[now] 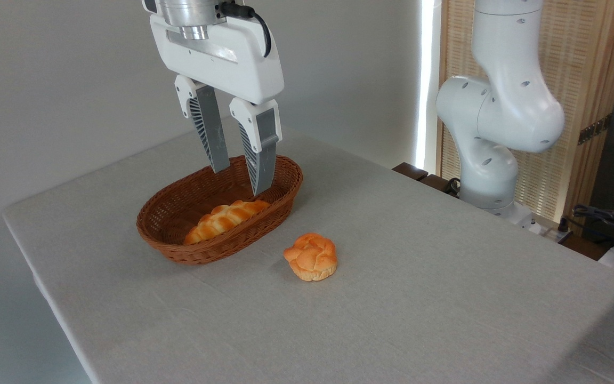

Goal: Put bread into the basket

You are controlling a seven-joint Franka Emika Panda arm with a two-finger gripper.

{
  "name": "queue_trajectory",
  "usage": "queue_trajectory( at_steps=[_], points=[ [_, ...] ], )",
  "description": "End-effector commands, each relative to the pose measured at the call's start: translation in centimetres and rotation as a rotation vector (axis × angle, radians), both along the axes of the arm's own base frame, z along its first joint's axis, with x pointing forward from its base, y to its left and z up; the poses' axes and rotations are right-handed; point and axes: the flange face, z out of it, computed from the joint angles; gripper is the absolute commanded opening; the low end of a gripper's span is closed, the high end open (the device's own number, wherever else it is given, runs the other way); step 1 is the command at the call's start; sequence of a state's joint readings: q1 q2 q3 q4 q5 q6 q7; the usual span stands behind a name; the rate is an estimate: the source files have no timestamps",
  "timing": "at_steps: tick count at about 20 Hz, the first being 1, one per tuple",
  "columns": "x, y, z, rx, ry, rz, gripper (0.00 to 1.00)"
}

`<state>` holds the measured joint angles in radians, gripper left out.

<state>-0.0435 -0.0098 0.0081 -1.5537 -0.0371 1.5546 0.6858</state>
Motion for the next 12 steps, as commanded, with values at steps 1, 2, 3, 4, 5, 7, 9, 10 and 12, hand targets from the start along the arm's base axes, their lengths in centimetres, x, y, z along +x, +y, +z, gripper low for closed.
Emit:
queue_trajectory(
  at_steps=[1,2,3,4,5,7,9,10,12],
  points=[
    [0.3,0.0,0.4,-0.014,-0.017,0.014,1.0],
    [0.4,0.0,0.4,-0.016,-0.019,0.014,1.0],
    [0.3,0.0,0.5,-0.014,-0.021,0.014,1.0],
    [0.3,-0.1,0.5,-0.014,-0.021,0.013,1.0],
    [0.3,-0.1,0.5,-0.014,-0.019,0.011,1.0],
    [0.2,-0.1,0.5,-0.014,-0.019,0.013,1.0],
    [0.2,-0.3,0.2,-0.014,-0.013,0.008,1.0],
    [0.1,-0.4,-0.1,-0.015,-0.007,0.006,1.0],
    [-0.7,-0.3,-0.2,-0.016,-0.005,0.007,1.0]
  ],
)
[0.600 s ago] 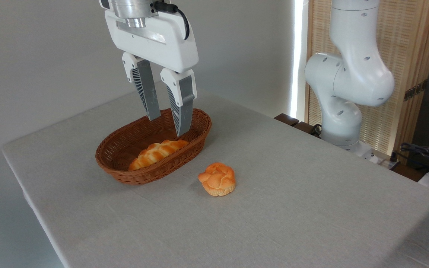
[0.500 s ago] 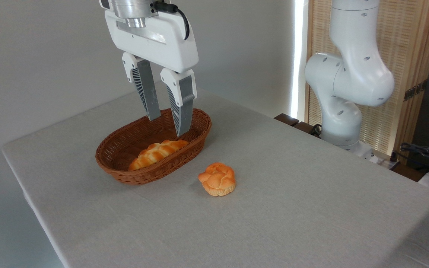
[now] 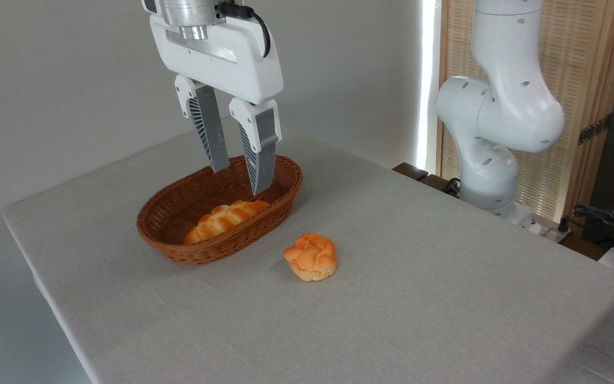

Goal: Put bread into the basket

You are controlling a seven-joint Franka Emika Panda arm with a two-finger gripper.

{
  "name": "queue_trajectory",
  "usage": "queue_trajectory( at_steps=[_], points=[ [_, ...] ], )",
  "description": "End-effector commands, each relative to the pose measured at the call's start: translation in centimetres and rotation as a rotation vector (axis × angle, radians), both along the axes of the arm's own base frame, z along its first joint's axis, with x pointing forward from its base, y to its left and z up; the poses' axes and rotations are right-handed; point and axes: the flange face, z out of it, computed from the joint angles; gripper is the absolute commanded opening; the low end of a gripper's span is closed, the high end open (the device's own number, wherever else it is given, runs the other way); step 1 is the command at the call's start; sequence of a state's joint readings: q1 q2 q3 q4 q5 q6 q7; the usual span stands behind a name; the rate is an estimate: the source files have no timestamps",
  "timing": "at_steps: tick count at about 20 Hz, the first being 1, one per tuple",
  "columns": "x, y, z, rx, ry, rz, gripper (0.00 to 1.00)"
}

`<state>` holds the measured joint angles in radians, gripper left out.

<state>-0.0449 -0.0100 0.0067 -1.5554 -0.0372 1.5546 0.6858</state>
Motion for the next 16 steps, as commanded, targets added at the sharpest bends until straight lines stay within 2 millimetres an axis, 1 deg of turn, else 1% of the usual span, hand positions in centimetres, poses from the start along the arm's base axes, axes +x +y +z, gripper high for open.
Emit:
queue_trajectory(
  at_steps=[1,2,3,5,6,8,11,12,14,16],
  points=[
    [-1.3,-0.1,-0.3,-0.016,-0.011,0.01,1.0],
    [-2.3,0.0,-0.9,-0.018,-0.015,0.0,1.0],
    [-3.8,0.6,-1.9,-0.018,-0.012,-0.019,1.0],
    [-6.4,1.6,-3.3,-0.017,-0.052,-0.048,1.0],
    [-7.3,1.6,-4.1,-0.016,-0.063,-0.053,1.0],
    [-8.6,1.2,-5.9,-0.015,-0.057,-0.08,1.0],
    [-10.4,0.9,-10.0,-0.014,0.01,-0.235,1.0],
    [-10.9,0.9,-10.9,-0.018,0.026,-0.267,1.0],
    [-11.9,0.9,-12.5,-0.019,0.048,-0.278,1.0],
    [-12.7,0.8,-14.7,-0.016,0.033,-0.288,1.0]
  ],
)
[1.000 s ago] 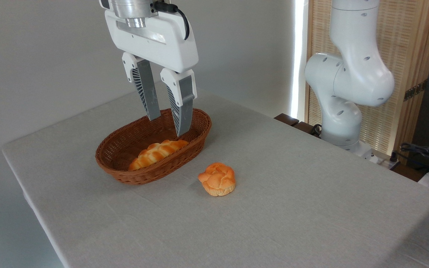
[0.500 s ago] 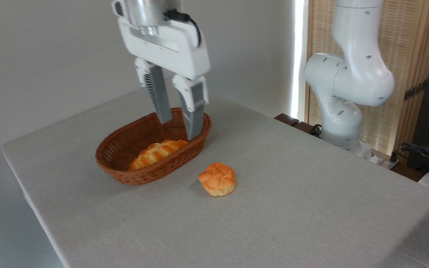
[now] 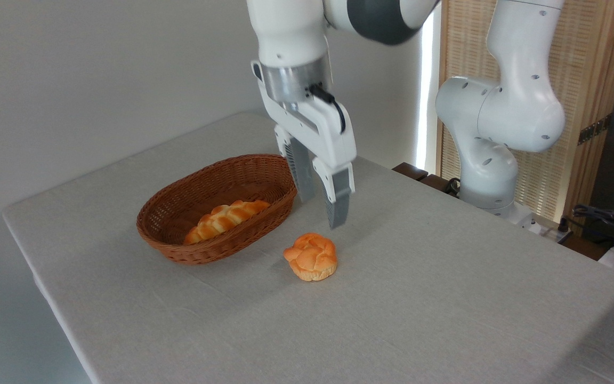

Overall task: Put bread into the basket
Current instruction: 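Move the gripper over the orange bun and lower onto it, then close the gripper fingers around the orange bun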

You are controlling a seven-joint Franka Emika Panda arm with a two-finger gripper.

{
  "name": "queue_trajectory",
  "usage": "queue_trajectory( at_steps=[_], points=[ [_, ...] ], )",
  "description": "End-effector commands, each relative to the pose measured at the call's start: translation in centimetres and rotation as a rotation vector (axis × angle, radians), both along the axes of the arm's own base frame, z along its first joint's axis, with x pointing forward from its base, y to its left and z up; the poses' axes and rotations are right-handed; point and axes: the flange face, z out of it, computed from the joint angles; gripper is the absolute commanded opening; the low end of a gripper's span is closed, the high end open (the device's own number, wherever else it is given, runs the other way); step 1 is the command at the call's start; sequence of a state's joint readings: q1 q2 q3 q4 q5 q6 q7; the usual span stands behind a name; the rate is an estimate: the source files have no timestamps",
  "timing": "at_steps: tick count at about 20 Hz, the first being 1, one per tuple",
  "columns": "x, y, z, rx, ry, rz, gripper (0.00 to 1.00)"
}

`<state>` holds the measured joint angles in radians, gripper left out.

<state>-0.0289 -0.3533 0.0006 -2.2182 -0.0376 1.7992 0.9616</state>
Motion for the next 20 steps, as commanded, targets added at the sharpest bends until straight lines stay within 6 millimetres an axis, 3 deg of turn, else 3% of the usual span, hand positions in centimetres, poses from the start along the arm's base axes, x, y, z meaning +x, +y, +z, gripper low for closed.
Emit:
queue_trajectory(
  at_steps=[1,3,8,20],
  points=[
    [-1.9,-0.3,-3.5,-0.014,-0.043,-0.047,1.0],
    [-1.6,-0.6,-5.1,-0.011,-0.072,-0.063,1.0],
    [-0.3,-2.7,-6.6,-0.013,-0.124,-0.105,1.0],
    [-0.4,-3.0,-9.6,-0.048,-0.115,-0.081,1.0]
  ],
)
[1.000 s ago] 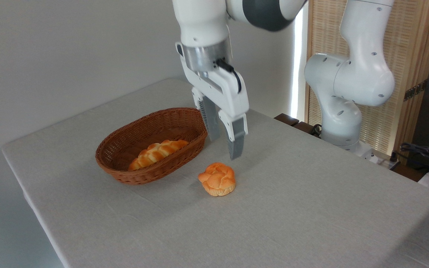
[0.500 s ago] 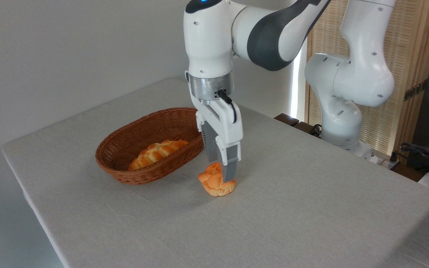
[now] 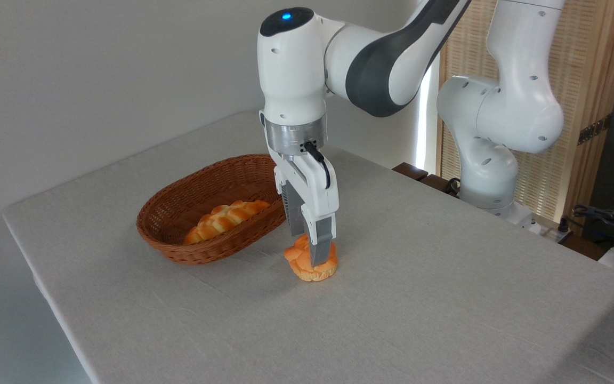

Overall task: Put bread into the basket
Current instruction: 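Close the gripper fingers around the orange bun, then lift the held bun and carry it over the woven basket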

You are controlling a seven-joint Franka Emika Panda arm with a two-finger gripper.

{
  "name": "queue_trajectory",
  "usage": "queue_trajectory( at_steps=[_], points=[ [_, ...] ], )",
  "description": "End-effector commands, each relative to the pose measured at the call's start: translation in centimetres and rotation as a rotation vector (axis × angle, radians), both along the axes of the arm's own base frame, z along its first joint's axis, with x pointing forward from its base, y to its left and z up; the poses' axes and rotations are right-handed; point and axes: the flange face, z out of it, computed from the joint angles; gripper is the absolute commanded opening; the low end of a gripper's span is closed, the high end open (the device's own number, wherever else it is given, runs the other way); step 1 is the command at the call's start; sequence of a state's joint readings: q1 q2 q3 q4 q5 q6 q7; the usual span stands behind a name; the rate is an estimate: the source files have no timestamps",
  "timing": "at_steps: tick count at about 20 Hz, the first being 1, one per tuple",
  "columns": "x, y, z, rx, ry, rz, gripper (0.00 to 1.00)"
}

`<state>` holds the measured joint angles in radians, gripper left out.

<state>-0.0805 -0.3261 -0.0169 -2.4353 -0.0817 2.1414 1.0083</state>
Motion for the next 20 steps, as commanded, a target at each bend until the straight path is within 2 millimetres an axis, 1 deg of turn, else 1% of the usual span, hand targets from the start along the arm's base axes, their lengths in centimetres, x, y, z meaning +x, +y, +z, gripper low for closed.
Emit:
queue_trajectory(
  at_steps=[1,2,3,5,6,7,9,10,17,18,20],
  points=[
    [-0.3,0.1,-1.4,-0.014,-0.017,-0.003,0.98],
    [-0.2,0.1,-1.4,-0.014,-0.021,-0.005,0.82],
    [-0.2,0.1,-1.6,-0.014,-0.02,-0.007,0.64],
    [-0.3,0.0,-1.8,-0.01,-0.008,-0.017,0.36],
    [-0.3,0.0,-2.0,-0.005,-0.002,-0.025,0.33],
    [-0.2,0.0,-2.3,-0.004,0.003,-0.028,0.31],
    [-0.1,0.0,-2.1,-0.005,-0.003,-0.028,0.23],
    [-0.1,0.0,-2.1,-0.005,-0.003,-0.028,0.2],
    [0.1,-0.1,-1.8,-0.005,-0.008,-0.028,0.17],
    [0.3,-0.1,-1.2,-0.006,-0.018,-0.028,0.17],
    [1.3,-0.4,1.3,-0.011,-0.03,-0.03,0.18]
  ],
)
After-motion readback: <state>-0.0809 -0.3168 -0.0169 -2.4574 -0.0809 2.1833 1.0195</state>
